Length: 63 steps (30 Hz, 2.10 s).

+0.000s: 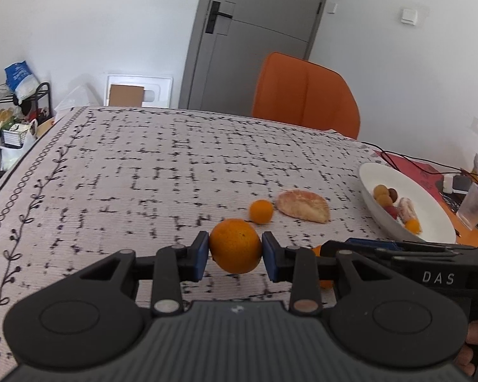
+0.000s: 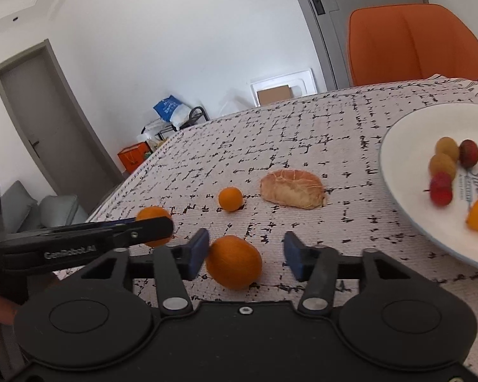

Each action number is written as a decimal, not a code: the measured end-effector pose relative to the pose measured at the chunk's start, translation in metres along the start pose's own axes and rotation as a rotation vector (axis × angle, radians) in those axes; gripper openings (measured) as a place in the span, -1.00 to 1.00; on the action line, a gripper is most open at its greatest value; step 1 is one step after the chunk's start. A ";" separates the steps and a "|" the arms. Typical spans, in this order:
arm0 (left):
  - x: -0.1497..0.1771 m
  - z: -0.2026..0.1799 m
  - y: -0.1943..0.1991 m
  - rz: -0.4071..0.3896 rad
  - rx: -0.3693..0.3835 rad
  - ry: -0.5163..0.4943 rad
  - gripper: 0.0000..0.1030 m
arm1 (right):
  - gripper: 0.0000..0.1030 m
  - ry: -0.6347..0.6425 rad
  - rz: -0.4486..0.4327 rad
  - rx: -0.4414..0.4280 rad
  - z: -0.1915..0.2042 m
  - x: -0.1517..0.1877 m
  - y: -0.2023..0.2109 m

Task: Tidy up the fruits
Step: 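Lift and carry the orange with the left tool while the right tool carries its orange to the bowl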

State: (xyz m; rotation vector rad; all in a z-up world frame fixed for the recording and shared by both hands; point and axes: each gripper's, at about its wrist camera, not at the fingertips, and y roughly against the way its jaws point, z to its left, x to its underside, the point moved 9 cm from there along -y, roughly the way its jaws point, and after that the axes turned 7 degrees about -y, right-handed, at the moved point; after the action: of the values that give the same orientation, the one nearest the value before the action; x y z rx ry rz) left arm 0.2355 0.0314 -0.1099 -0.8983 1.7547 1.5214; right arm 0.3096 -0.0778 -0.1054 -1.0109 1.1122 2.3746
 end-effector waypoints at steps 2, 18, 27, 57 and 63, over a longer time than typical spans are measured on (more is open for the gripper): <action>0.000 0.005 0.000 0.000 -0.009 0.009 -0.33 | 0.09 0.013 0.021 -0.008 0.005 0.003 -0.006; -0.008 -0.016 -0.003 -0.017 0.038 -0.014 -0.33 | -0.29 0.046 -0.043 0.049 0.000 -0.011 0.025; -0.024 -0.056 -0.012 -0.037 0.100 -0.067 -0.33 | -0.29 0.036 -0.108 0.133 -0.033 -0.027 0.055; -0.047 -0.159 -0.057 -0.011 0.213 -0.197 -0.33 | -0.28 -0.091 -0.208 0.291 -0.138 -0.044 0.115; -0.046 -0.177 -0.070 0.006 0.227 -0.215 -0.33 | -0.28 -0.118 -0.237 0.313 -0.159 -0.051 0.123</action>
State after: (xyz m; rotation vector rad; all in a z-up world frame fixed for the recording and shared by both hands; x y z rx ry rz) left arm 0.3137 -0.1473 -0.0883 -0.5943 1.7300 1.3350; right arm 0.3505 -0.2787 -0.0737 -0.8309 1.1999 1.9721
